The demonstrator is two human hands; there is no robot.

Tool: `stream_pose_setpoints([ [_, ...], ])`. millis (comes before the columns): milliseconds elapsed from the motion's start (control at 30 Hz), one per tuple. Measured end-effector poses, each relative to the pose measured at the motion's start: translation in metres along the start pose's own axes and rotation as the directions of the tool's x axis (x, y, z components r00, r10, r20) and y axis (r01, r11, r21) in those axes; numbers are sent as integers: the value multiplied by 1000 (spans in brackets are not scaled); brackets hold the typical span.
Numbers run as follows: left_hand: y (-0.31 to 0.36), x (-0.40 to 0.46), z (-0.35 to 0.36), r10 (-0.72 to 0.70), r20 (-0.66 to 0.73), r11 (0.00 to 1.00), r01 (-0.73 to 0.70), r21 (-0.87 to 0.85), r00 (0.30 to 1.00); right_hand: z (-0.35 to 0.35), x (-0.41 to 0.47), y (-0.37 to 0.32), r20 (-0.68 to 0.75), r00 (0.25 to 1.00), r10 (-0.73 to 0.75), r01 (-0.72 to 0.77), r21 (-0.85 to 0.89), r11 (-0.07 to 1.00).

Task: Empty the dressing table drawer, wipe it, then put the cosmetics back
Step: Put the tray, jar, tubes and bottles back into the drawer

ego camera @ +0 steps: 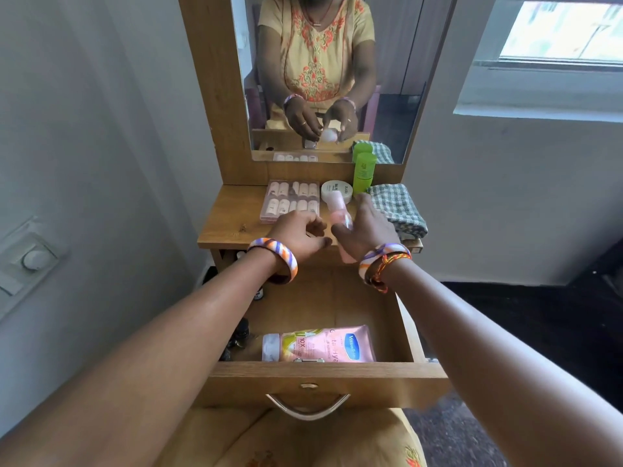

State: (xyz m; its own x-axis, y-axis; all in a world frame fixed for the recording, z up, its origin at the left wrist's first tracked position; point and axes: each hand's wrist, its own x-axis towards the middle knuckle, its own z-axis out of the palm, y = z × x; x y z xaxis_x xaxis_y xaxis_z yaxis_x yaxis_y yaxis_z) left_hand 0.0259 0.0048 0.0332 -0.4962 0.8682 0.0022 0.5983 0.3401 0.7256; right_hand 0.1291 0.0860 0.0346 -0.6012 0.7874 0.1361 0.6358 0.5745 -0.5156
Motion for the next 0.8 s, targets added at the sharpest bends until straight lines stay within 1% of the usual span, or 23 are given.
stream_pose_setpoints([
  [67, 3, -4, 2, -48, 50, 990, 54, -132, 998, -1, -9, 2, 26, 1000, 9, -13, 129, 992],
  [133, 6, -8, 4, -78, 118, 956, 107, -274, 990, -5, -17, 6, 70, 997, -24, 11, 183, 983],
  [200, 5, -12, 6, -78, 187, 930, 139, -339, 979, -11, -25, 12, 109, 991, -77, 58, 169, 984],
  [267, 0, -16, 9, -79, 256, 928, 165, -333, 963, -16, -32, 20, 141, 981, -133, 117, 120, 986],
  [333, -5, -20, 14, -83, 319, 936, 183, -299, 944, -18, -35, 31, 201, 968, -151, 143, 52, 988],
  [367, -7, -22, 18, -85, 343, 948, 182, -261, 935, -18, -36, 36, 245, 960, -135, 136, 14, 991],
  [467, -12, -24, 32, -90, 386, 986, 138, -97, 918, -13, -42, 48, 364, 931, -34, 104, -172, 980],
  [533, -15, -25, 43, -87, 399, 994, 104, -20, 913, -6, -48, 53, 370, 929, 24, 115, -349, 930],
  [600, -19, -25, 54, -75, 405, 996, 54, 65, 911, 7, -53, 58, 388, 920, 53, 146, -466, 873],
  [700, -21, -28, 68, -49, 419, 977, -42, 207, 907, 25, -53, 63, 406, 911, 71, 188, -564, 804],
  [800, -19, -31, 80, -34, 422, 969, -75, 237, 906, 38, -53, 65, 401, 915, 42, 249, -645, 722],
])
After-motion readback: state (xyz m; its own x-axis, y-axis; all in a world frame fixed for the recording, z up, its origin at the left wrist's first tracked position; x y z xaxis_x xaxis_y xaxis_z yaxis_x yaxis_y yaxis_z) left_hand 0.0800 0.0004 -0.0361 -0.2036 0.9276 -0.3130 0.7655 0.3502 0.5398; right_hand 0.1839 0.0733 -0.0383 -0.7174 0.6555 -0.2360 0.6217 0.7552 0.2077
